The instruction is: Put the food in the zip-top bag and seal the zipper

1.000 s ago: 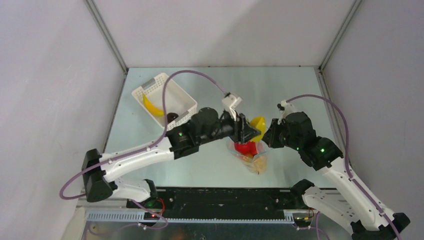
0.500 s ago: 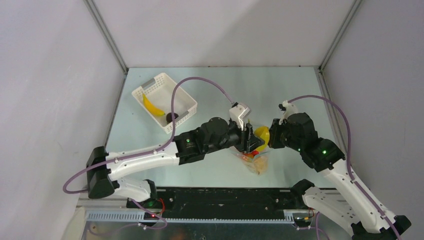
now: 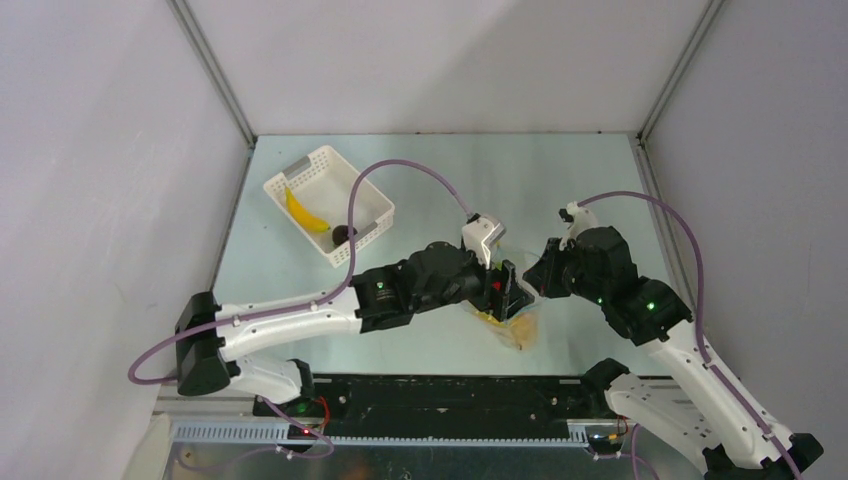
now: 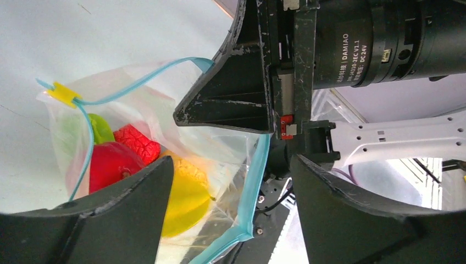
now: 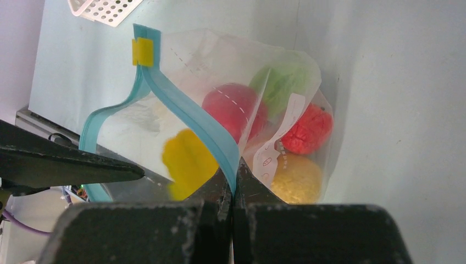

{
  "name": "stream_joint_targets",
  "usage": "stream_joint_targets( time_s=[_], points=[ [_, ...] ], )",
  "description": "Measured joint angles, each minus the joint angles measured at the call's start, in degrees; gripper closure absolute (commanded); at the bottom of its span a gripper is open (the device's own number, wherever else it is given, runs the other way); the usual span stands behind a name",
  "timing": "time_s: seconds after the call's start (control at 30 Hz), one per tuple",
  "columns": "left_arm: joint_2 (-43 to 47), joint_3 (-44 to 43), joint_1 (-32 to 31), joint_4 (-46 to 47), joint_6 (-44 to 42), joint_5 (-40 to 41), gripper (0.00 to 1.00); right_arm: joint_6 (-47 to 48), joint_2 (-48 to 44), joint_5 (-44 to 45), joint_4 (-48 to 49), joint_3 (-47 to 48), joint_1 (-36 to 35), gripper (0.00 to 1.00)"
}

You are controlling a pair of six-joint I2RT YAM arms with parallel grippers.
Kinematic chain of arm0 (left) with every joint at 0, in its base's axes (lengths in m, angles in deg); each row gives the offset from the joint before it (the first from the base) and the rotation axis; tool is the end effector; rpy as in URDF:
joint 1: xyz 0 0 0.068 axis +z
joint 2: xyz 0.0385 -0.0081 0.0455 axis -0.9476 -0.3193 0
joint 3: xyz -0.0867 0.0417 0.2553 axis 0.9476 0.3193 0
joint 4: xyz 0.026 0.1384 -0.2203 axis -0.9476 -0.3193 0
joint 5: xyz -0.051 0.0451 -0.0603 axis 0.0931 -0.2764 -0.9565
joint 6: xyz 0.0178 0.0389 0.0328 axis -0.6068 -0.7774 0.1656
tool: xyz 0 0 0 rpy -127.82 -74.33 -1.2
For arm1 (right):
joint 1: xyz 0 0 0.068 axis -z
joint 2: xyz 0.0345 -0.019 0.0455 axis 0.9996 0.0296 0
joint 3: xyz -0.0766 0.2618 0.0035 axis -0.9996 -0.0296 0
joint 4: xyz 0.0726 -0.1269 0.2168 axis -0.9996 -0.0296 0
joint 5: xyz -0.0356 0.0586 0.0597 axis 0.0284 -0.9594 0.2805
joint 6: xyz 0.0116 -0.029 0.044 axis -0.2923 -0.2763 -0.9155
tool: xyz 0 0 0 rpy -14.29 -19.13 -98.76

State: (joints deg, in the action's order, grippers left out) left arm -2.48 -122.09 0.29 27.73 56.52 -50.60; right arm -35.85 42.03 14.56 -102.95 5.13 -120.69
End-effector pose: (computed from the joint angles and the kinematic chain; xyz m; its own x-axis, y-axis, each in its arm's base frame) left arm 0.1070 -0.3033 0.3439 -0.5333 0.0226 -0.8456 0.7505 0.4739 -0.4607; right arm 0.1265 0.0825 0.3281 -0.6671 0.0859 -0.7400 -0.3143 0.8682 0.3841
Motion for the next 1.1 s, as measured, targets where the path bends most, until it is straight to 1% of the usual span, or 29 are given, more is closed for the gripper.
stream_joint_targets(
  time_s=[0.03,0.07,0.1,0.17,0.5,0.63,0.77,0.8,0.87,0.97,1.07,1.1],
  points=[
    [0.0,0.0,-0.1,-0.1,0.1,-0.1,0.09,-0.1,0.0,0.0,0.0,0.0,0.0,1.0],
    [0.2,0.0,-0.2,-0.3,0.1,-0.2,0.07,-0.2,0.0,0.0,0.0,0.0,0.0,1.0],
    [0.4,0.0,-0.2,-0.4,-0.1,-0.3,0.03,-0.3,0.0,-0.1,0.0,0.0,0.0,1.0],
    [1.0,0.0,-0.3,-0.5,0.0,-0.5,0.01,-0.4,0.0,-0.2,0.0,0.0,0.0,1.0],
    [6.4,0.0,-0.5,-1.6,0.0,0.1,0.0,-0.7,-0.4,-0.2,0.0,0.0,0.0,1.0],
    [10.2,0.0,-0.6,-4.5,0.0,4.8,0.0,-0.9,-0.5,-0.4,-0.1,0.0,0.0,1.0],
    [14.2,-0.5,0.5,-10.6,0.3,13.1,0.0,-1.3,-0.7,-0.6,-0.5,0.0,0.0,1.0],
    [15.0,-0.7,1.5,-12.4,0.7,14.4,0.0,-1.5,-0.9,-0.6,-0.6,0.0,0.0,1.0],
    [16.3,-0.9,5.6,-15.6,1.4,16.4,0.0,-1.7,-1.3,-0.6,-0.9,0.0,0.0,1.0],
    [16.7,-1.2,15.2,-20.8,3.6,17.9,0.0,-1.9,-2.0,-0.6,-1.1,0.0,0.0,1.0],
    [15.0,-2.6,25.5,-27.2,6.0,18.2,0.0,-2.1,-2.3,-0.6,-1.7,0.0,0.0,1.0],
    [14.4,-3.1,27.5,-28.5,6.3,18.4,0.0,-2.4,-2.5,-0.7,-1.9,0.0,0.0,1.0]
  ],
)
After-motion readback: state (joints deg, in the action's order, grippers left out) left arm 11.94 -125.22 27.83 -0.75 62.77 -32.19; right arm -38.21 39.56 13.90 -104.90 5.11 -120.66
